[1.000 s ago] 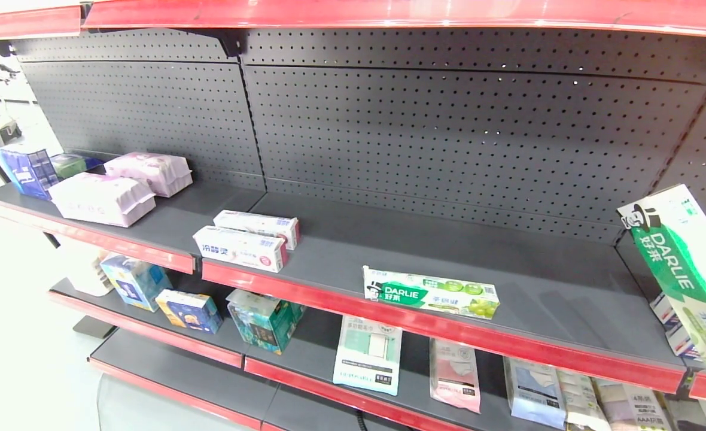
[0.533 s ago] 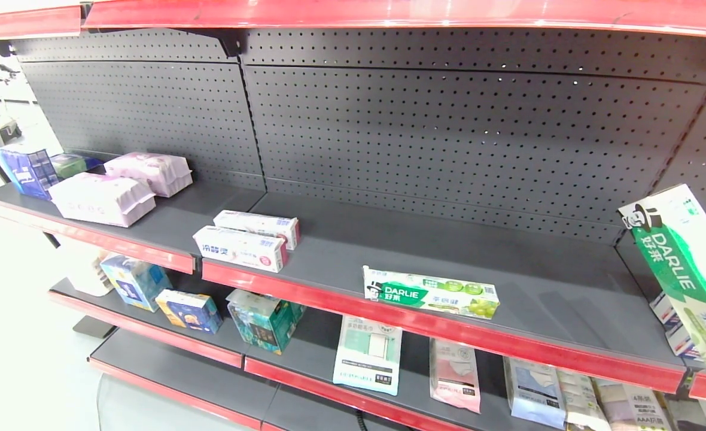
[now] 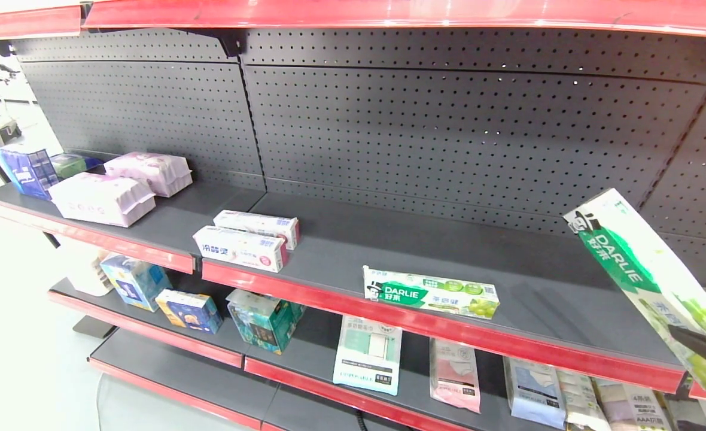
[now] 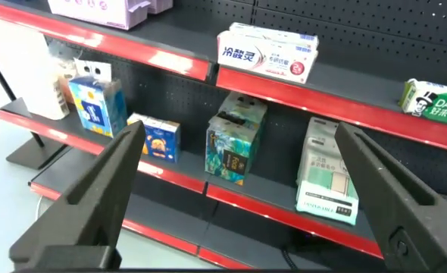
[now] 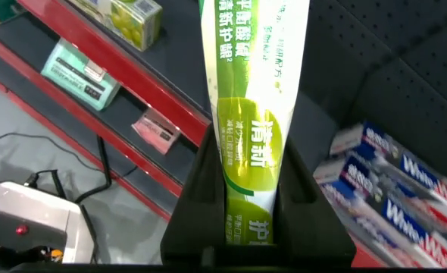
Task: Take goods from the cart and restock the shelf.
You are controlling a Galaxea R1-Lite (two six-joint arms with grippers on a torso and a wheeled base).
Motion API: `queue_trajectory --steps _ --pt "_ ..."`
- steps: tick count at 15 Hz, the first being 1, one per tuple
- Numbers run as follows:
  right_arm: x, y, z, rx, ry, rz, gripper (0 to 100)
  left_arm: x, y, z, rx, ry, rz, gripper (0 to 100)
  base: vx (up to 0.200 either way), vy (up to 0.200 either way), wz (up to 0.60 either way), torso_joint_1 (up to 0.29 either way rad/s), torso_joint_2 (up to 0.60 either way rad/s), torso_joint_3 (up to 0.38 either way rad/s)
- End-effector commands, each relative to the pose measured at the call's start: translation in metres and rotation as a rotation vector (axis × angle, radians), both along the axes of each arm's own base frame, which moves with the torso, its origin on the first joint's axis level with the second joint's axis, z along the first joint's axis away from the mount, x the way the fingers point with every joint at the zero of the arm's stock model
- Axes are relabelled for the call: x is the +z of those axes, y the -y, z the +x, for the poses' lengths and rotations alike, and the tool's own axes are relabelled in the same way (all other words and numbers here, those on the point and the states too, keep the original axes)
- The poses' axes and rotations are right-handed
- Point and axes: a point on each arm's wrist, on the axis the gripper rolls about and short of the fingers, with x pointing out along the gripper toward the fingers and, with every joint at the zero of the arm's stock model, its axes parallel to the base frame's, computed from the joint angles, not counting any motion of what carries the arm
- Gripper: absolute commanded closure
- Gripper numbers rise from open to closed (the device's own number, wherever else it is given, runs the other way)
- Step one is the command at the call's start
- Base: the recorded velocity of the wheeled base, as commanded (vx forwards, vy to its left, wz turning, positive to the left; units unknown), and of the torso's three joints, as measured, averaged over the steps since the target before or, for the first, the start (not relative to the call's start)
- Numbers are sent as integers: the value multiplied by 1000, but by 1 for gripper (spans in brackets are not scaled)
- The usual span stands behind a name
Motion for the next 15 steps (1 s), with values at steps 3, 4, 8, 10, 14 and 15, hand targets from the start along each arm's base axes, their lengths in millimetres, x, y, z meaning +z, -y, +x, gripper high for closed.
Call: queue_trajectory --steps 3,4,8,10,14,15 --pt "-10 -4 82 183 -58 -3 100 0 0 0 1 1 0 0 0 0 0 0 0 0" --pt "-15 -4 106 261 -29 -8 100 0 0 0 1 1 0 0 0 0 0 0 0 0" --pt "-20 -1 148 359 -6 -10 100 0 0 0 1 1 0 0 0 0 0 0 0 0" --pt "-30 -1 161 385 -34 -15 100 0 0 0 1 1 -2 0 0 0 0 0 0 0" --pt "-55 3 192 500 -55 -81 100 0 0 0 1 1 -2 0 0 0 0 0 0 0" --pt "-57 3 198 505 -55 -75 100 0 0 0 1 1 -2 0 0 0 0 0 0 0"
